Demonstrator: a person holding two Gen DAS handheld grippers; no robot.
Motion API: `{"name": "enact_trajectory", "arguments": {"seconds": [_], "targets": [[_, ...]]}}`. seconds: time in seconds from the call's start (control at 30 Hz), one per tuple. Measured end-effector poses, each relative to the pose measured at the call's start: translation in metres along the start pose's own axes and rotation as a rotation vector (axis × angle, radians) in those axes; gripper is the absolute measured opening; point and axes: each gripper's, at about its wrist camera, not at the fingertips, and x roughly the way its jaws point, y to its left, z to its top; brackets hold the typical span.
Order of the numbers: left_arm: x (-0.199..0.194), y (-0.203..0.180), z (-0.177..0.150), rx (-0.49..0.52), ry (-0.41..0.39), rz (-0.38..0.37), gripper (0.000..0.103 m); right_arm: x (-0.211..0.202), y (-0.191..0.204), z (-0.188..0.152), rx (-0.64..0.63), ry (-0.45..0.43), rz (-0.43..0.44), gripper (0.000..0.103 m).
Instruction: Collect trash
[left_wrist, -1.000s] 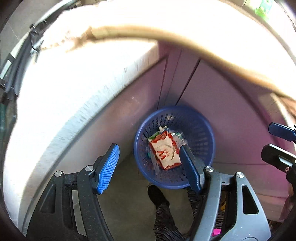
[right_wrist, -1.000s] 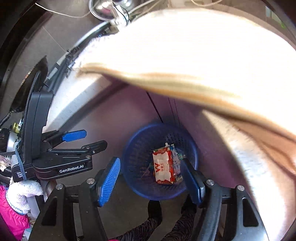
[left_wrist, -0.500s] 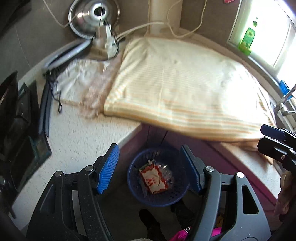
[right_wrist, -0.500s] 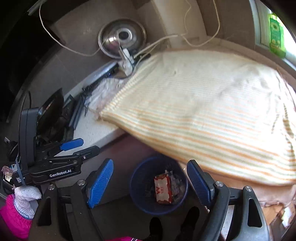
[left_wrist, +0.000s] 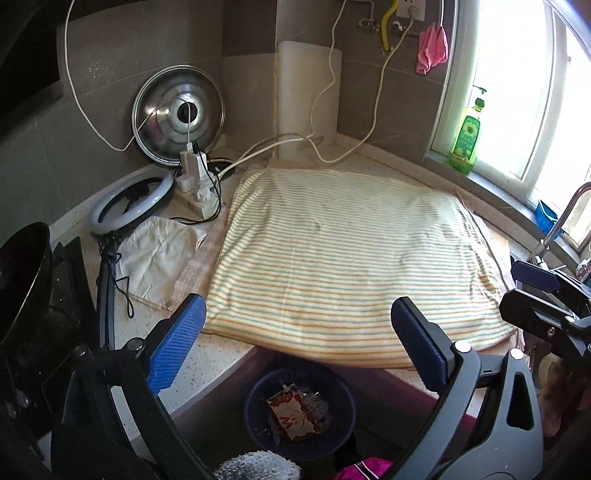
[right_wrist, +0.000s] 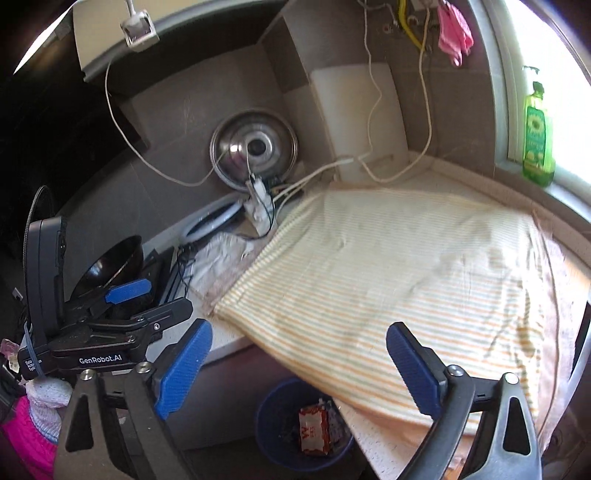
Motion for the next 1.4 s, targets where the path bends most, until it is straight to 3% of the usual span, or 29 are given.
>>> {"name": "enact_trajectory", "arguments": {"seconds": [0.17, 0.43, 1.4], "targets": [[-0.003, -0.008, 0.016, -0.031, -0.025, -0.030, 0.102, -0.014, -0.004, 0.013, -0.013, -0.057, -0.013, 0.103], [0.000, -0.020, 0.030, -0.029, -0.029, -0.013, 0.102, -0.024, -0.016, 0.028, 0.002, -0.118, -0.018, 0.103], [-0.013, -0.033, 0.037, -0.007, -0.064, -0.039, 0.102, -0.027, -0.023, 0.029, 0.015, -0.139, -0.021, 0.103]]}}
